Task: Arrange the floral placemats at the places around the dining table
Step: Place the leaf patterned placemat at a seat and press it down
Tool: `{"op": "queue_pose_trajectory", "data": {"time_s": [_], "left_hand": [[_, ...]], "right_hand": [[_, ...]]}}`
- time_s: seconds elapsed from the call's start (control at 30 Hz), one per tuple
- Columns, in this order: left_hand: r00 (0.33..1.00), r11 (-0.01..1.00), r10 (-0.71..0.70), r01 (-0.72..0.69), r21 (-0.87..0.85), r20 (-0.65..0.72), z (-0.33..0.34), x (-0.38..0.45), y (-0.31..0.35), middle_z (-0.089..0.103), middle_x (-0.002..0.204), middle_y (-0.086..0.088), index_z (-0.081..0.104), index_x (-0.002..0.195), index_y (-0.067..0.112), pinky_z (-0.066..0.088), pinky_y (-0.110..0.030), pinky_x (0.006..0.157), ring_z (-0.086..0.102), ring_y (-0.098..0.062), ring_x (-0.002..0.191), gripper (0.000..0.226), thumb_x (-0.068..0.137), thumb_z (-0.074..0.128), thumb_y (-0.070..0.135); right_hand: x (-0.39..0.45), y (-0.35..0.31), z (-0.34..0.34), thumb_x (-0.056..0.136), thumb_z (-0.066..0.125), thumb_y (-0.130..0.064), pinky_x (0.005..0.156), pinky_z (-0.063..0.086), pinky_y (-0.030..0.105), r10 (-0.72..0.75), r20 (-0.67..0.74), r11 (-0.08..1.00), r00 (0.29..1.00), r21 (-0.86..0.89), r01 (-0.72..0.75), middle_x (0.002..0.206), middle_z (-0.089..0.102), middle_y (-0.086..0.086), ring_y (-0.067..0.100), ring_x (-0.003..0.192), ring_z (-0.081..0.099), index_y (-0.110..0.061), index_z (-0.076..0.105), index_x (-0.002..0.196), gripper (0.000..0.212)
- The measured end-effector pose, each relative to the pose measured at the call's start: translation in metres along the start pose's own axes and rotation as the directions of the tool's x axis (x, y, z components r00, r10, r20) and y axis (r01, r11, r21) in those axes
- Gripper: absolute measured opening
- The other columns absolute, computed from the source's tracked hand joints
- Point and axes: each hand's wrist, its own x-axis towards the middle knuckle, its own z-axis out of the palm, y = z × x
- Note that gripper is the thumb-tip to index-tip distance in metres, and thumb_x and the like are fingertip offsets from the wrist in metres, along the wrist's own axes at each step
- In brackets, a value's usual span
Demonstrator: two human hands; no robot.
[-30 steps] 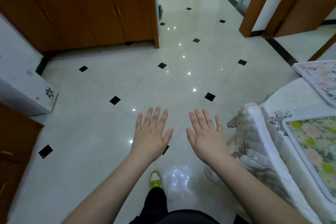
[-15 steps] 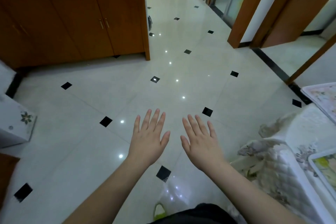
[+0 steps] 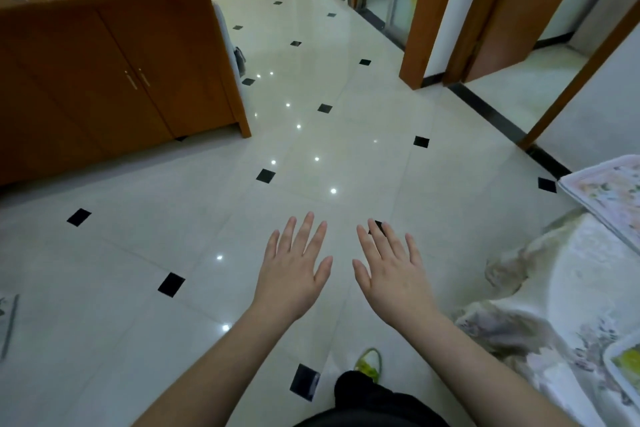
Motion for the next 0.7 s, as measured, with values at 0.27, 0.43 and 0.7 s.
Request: {"op": "queue_pose_trajectory", "data": {"time_s": [0.27,0.43,0.7], "left_hand": [[0.995,0.991,0.092,-0.088,0.098,-0.041,-0.015,0.131,0.053,-0.021,0.162,0.004,-0.005,0.158,0.030,-0.019,-0.042,0.118,-0.027,-0.021,0.148,0.068,0.096,-0.002,0.058],[0.989,0.985,0.147,-0.145,0.095,-0.018,-0.013,0.188,0.080,-0.020,0.164,0.005,-0.006,0.158,0.032,-0.019,-0.045,0.120,-0.027,-0.019,0.149,0.066,0.098,-0.001,0.059],[0.971,0.968,0.237,-0.238,0.085,0.025,-0.007,0.282,0.097,-0.015,0.166,0.007,-0.011,0.158,0.032,-0.021,-0.044,0.118,-0.025,-0.017,0.149,0.069,0.094,-0.009,0.059]], "right_hand": [[0.085,0.092,-0.022,0.103,0.017,-0.050,0.119,-0.012,0.046,0.099,0.005,0.995,0.995,0.030,-0.099,0.167,0.001,-0.006,0.020,0.154,-0.005,-0.027,0.000,0.158,0.062],[0.123,0.131,-0.029,0.103,0.011,-0.052,0.120,-0.012,0.048,0.140,0.018,0.990,0.990,0.031,-0.140,0.167,-0.006,-0.005,0.020,0.153,-0.010,-0.027,-0.008,0.157,0.062],[0.185,0.179,-0.036,0.103,0.011,-0.051,0.120,-0.012,0.047,0.236,-0.002,0.971,0.972,0.044,-0.235,0.167,-0.006,-0.005,0.019,0.153,-0.010,-0.027,-0.009,0.157,0.063]]}}
